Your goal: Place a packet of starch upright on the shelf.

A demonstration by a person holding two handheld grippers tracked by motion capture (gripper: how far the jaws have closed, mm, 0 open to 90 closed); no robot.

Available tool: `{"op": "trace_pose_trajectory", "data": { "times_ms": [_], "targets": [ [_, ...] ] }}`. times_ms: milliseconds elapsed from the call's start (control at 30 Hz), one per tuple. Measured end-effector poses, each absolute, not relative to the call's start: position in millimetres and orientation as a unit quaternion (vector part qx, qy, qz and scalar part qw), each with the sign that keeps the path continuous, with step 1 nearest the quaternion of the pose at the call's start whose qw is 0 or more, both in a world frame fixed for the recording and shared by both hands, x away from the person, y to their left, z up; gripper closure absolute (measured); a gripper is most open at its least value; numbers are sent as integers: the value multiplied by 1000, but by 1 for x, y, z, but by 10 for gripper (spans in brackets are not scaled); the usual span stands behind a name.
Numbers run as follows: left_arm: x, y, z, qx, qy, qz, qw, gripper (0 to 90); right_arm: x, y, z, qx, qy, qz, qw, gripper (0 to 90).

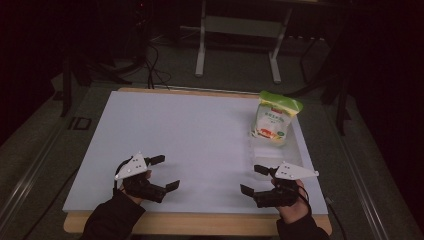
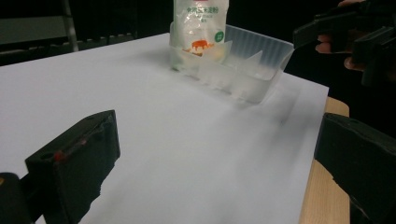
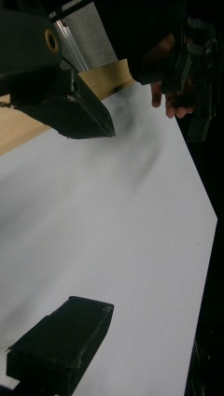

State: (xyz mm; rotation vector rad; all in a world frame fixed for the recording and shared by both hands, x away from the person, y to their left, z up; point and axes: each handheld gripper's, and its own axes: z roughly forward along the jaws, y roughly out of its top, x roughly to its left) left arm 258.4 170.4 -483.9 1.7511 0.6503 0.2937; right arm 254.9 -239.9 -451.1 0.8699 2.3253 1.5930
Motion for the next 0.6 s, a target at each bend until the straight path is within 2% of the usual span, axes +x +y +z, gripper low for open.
{"op": "trace_pose_trajectory", "data": {
  "times_ms": [600],
  "targets": [
    [258, 171, -488, 756, 276, 125, 580, 7, 246, -251, -473, 286, 811, 500, 102, 130]
  ]
}}
